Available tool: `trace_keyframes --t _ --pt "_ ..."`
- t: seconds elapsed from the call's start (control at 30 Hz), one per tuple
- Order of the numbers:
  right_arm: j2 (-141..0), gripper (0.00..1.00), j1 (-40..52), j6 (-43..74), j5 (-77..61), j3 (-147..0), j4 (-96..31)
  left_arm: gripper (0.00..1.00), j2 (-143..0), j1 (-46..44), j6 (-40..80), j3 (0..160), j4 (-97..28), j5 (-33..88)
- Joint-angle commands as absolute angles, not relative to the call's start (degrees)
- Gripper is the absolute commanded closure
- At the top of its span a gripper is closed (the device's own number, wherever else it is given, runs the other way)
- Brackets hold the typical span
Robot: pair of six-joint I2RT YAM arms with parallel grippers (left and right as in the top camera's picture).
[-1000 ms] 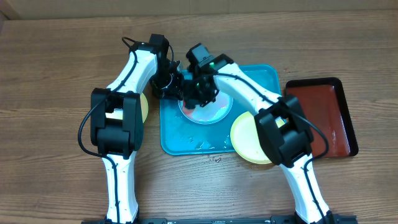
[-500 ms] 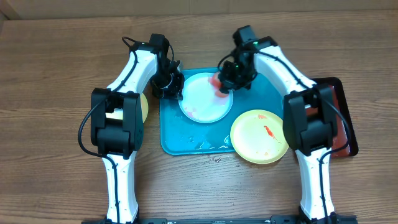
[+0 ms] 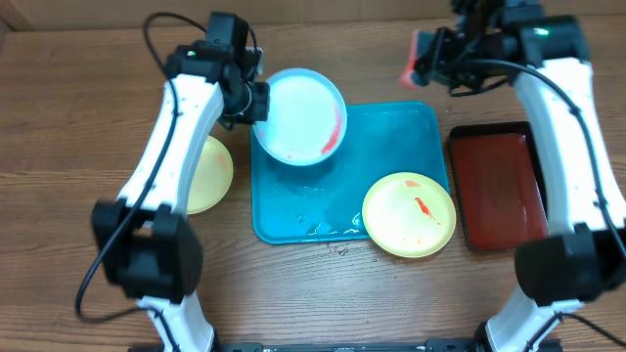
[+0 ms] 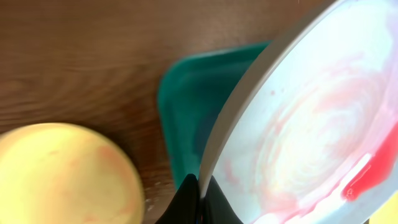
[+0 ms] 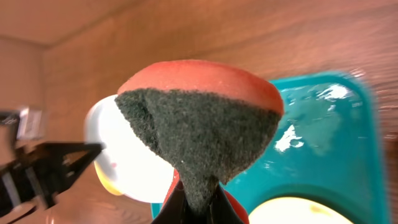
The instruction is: Clean dirty plates on tray and stack at the side
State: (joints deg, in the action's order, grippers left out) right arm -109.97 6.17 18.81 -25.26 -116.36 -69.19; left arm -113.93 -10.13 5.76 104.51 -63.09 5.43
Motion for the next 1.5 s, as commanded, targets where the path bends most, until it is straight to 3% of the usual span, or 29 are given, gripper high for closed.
trace_keyframes --t 0.0,0.27,0.5,0.73,0.93,1.17,1.47 --pt "-108.99 0.96 5.80 17.69 -20.45 -116.66 -71.31 0.96 -107.81 -12.40 6.50 105.01 -64.40 -6.83" --pt "-108.99 0.96 5.80 17.69 -16.51 -116.29 -73.47 0.96 -106.39 -23.40 20.14 105.01 -69.47 -34.11" --pt "-108.99 0.96 5.76 17.69 -16.43 -116.29 -73.82 0.96 -106.39 -32.60 32.14 104.99 -73.14 -50.06" --pt "-109.01 0.96 5.76 17.74 -15.90 -116.27 -73.89 0.96 -106.39 -36.80 34.98 104.99 -75.68 -57.58" --pt "-109.01 0.96 5.76 17.74 -15.88 -116.27 -74.28 0.96 -106.39 -42.15 35.46 104.99 -76.60 -73.43" --pt "-108.99 0.96 5.76 17.72 -15.88 -116.27 -74.52 0.96 -106.37 -44.40 35.62 104.99 -76.62 -81.12" --pt "-109.01 0.96 5.76 17.72 -15.88 -116.27 -74.50 0.96 -106.37 -44.45 35.88 104.99 -76.60 -80.95"
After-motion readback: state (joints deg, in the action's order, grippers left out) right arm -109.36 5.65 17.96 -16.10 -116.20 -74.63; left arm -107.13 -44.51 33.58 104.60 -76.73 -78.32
